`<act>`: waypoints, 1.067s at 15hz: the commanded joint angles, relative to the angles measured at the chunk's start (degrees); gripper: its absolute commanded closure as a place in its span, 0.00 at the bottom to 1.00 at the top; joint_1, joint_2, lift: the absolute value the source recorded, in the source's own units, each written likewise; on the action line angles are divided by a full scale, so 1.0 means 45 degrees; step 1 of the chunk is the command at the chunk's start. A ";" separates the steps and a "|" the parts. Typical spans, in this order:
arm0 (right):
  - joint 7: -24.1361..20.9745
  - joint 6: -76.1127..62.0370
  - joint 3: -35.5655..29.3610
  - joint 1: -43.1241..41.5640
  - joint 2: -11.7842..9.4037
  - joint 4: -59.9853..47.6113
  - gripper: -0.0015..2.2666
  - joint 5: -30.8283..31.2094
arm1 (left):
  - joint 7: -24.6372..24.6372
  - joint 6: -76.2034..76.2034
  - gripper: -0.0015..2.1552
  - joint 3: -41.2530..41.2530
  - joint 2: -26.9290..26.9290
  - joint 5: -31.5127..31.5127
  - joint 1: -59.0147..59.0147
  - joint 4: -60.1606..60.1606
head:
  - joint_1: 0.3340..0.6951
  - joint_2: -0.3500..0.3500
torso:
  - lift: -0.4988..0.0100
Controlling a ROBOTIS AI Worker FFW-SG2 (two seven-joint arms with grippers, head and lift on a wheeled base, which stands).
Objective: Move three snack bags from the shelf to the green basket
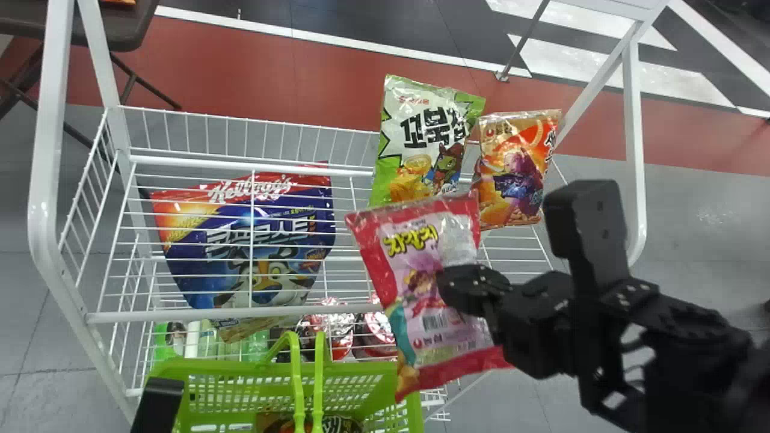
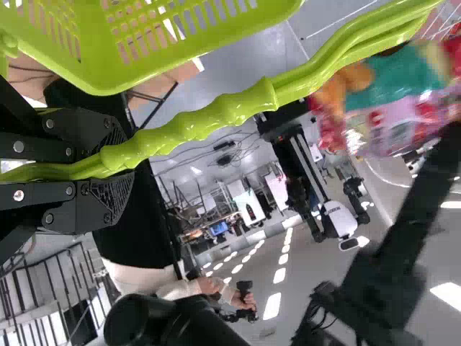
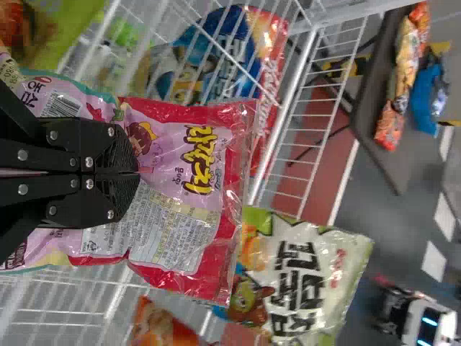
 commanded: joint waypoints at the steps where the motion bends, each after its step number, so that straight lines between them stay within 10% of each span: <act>1: 0.0209 0.0152 -0.0996 0.0945 0.0390 -0.0401 0.98 -0.1304 | -0.0026 -0.0029 0.95 0.0063 0.0008 0.0058 0.0001 -0.0001 | 1.00 0.00 | 0.90; 16: 0.0404 0.0152 0.2207 0.3035 0.0292 0.2626 0.98 -0.0679 | 0.0013 -0.0029 0.95 -0.0112 -0.0011 0.0038 0.0060 -0.0235 | 1.00 0.00 | 0.90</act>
